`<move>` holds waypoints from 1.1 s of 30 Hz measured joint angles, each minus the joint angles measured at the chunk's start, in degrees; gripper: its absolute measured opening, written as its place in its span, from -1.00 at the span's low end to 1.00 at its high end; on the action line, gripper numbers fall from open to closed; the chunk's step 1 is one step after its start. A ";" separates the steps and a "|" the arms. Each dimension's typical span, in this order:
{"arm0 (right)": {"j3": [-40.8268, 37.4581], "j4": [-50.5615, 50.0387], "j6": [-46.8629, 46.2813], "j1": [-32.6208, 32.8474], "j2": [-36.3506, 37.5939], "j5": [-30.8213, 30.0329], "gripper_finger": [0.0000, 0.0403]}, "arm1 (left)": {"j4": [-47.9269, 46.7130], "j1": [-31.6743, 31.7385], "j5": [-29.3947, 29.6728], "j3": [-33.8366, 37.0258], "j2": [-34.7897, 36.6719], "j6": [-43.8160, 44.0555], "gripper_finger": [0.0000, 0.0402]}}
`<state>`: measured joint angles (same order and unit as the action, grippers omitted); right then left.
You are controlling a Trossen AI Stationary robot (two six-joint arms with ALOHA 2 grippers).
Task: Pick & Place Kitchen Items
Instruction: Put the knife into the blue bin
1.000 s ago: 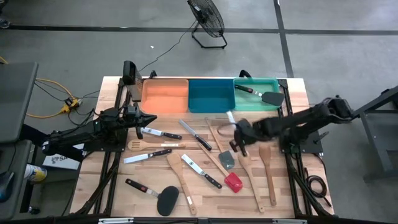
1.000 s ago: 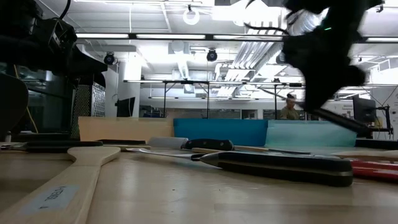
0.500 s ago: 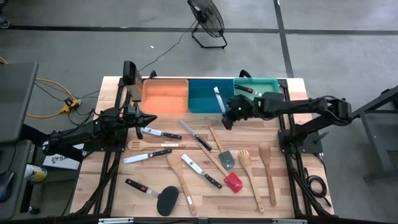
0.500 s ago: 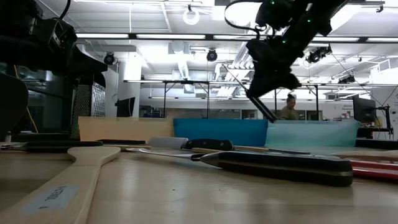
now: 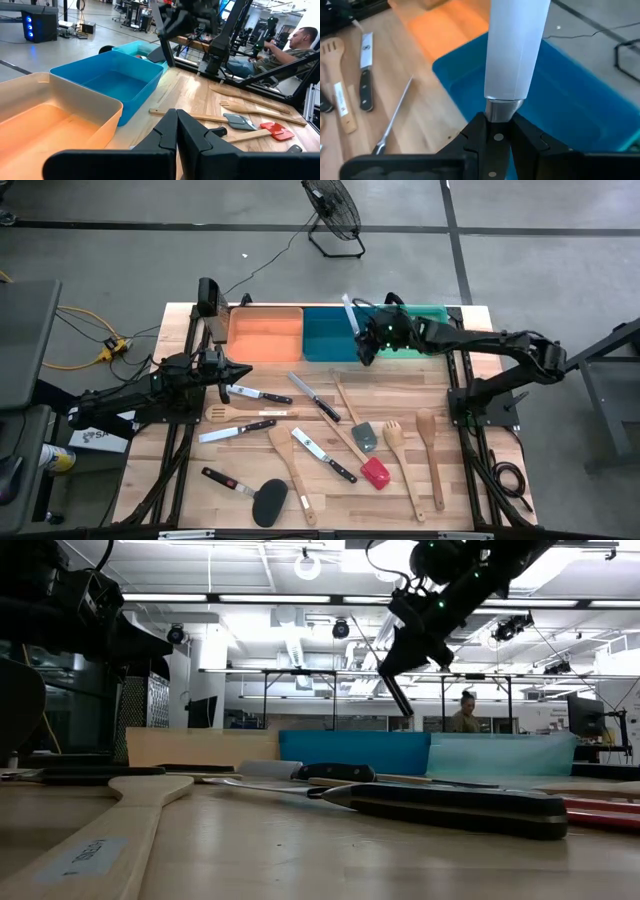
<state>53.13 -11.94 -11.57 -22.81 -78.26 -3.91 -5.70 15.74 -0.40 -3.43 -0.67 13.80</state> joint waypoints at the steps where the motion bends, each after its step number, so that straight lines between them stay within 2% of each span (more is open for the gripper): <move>1: 1.55 -1.86 0.80 -0.57 0.00 0.01 -0.72 | 0.01 0.01 -0.01 0.00 0.00 0.00 -1.00; 9: 13.45 -13.85 7.01 -5.59 -3.39 1.43 -0.72 | 0.00 0.01 -0.01 -0.01 0.00 0.00 -1.00; 14: 23.74 -21.33 11.87 -7.59 -11.61 4.57 -0.72 | 0.01 0.00 -0.01 0.00 0.00 0.00 -1.00; 22: 40.19 -37.74 17.52 -9.67 -25.85 4.07 -0.72 | 0.01 -0.01 0.00 0.01 0.01 0.00 -1.00; 27: 43.68 -40.03 21.10 -10.03 -31.37 4.24 -0.72 | 0.01 0.01 0.01 0.01 0.00 0.00 -1.00; 33: 43.79 -40.05 23.92 -9.99 -35.60 4.41 -0.72 | 0.01 0.01 0.01 0.00 0.00 0.00 -1.00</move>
<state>96.92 -51.99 12.35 -32.80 -113.86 0.49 -5.69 15.75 -0.38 -3.43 -0.67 13.80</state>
